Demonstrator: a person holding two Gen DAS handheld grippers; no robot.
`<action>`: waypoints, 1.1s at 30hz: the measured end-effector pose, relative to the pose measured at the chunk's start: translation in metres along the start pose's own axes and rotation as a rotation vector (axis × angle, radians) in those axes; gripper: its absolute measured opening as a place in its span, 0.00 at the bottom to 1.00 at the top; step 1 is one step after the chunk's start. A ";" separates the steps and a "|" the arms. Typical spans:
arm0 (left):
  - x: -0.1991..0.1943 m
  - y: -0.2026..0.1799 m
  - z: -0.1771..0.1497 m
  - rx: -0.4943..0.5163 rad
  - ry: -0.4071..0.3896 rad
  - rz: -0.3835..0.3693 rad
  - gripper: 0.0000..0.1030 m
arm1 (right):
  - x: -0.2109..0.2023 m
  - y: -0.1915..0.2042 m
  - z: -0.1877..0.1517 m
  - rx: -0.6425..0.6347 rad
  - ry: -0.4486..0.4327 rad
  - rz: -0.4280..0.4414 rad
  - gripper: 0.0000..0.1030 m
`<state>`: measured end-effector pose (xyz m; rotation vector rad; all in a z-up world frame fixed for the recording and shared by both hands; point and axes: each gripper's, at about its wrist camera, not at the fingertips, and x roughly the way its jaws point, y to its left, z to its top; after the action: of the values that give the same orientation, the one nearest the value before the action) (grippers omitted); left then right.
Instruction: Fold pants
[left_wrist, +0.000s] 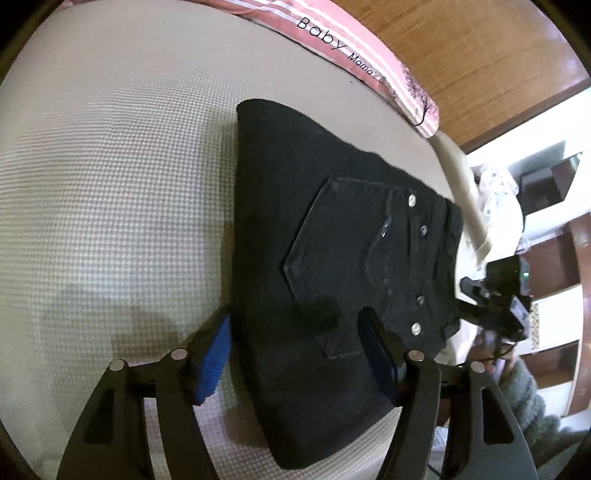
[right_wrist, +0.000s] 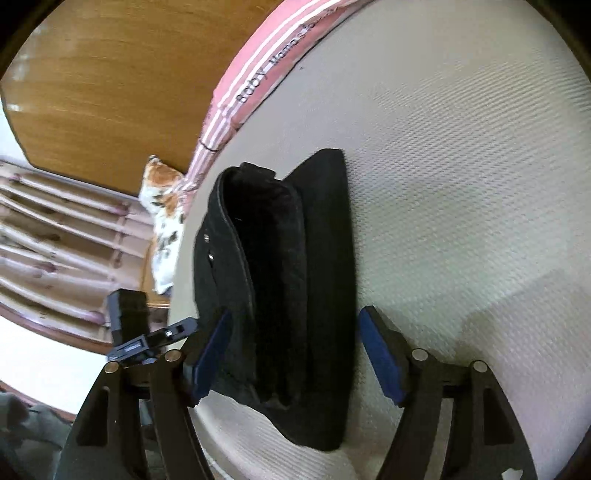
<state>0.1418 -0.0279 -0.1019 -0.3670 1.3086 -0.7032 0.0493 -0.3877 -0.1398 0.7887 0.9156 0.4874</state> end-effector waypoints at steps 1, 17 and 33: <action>0.000 0.001 0.001 0.000 0.000 -0.006 0.67 | 0.003 0.002 0.003 -0.008 0.009 0.005 0.67; 0.012 -0.012 0.015 0.077 -0.068 0.030 0.71 | 0.030 0.014 0.022 -0.058 0.010 -0.029 0.49; -0.002 -0.040 0.001 0.172 -0.141 0.290 0.23 | 0.028 0.067 0.016 -0.062 -0.083 -0.207 0.24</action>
<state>0.1315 -0.0564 -0.0751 -0.0819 1.1294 -0.5299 0.0749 -0.3333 -0.0958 0.6449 0.8897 0.2983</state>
